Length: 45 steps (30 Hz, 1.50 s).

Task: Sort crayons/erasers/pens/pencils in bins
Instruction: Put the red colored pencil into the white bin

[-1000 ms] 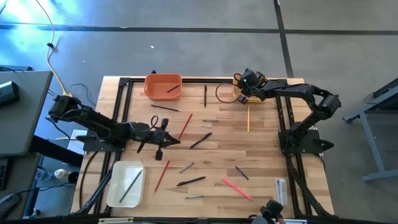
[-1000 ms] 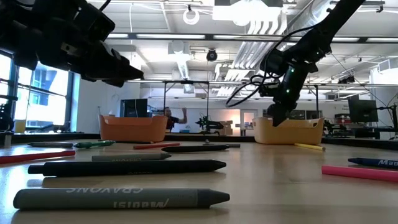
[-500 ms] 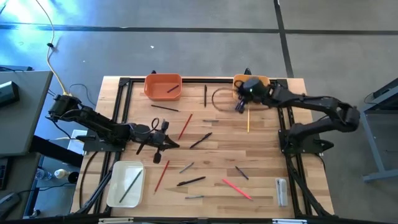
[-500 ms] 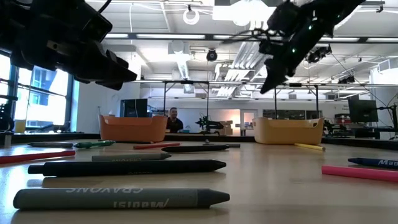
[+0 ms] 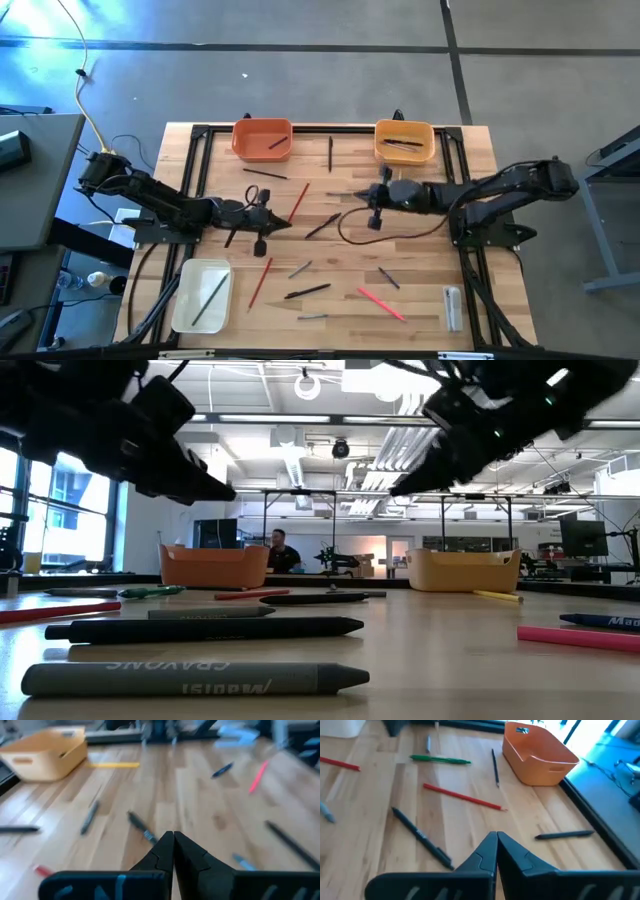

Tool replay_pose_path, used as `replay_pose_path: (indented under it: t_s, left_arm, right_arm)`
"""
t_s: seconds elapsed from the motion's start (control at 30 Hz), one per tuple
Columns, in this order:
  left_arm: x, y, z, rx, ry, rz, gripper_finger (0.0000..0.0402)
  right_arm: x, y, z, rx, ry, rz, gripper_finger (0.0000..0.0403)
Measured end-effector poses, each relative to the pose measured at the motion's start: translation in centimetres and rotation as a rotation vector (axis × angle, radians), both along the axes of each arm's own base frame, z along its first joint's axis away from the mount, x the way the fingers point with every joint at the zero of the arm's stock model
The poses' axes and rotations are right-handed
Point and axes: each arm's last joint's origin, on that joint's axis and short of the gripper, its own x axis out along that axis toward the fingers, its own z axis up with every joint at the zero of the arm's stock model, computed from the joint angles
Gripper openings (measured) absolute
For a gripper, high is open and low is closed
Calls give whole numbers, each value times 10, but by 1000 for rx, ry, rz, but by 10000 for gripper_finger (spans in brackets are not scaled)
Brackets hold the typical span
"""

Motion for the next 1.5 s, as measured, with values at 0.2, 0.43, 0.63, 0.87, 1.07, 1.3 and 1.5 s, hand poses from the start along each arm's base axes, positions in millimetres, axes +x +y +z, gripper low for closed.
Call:
replay_pose_path:
  t_s: [0.2, 0.43, 0.63, 0.87, 1.07, 1.3, 1.5]
  left_arm:
    - [18, 12, 16, -40, 174, 169, 1]
    - [29, 41, 29, -158, 290, 327, 32]
    - [48, 66, 16, -253, 429, 346, 82]
    - [70, 95, 3, -265, 615, 422, 110]
    - [79, 111, -5, -305, 694, 440, 107]
    - [82, 117, -16, -333, 719, 450, 106]
    - [82, 118, -21, -321, 742, 437, 105]
  right_arm:
    - [-26, 12, -32, 16, -107, -26, 0]
    - [-32, 22, -37, -17, -123, -43, 0]
    - [-31, 28, -33, -39, -151, -13, 0]
    - [-32, 29, -33, -39, -152, -5, 0]
    - [-32, 29, -34, -39, -145, -5, 0]
    - [-32, 29, -34, -33, -139, -7, 0]
    - [-32, 29, -35, -34, -136, -7, 0]
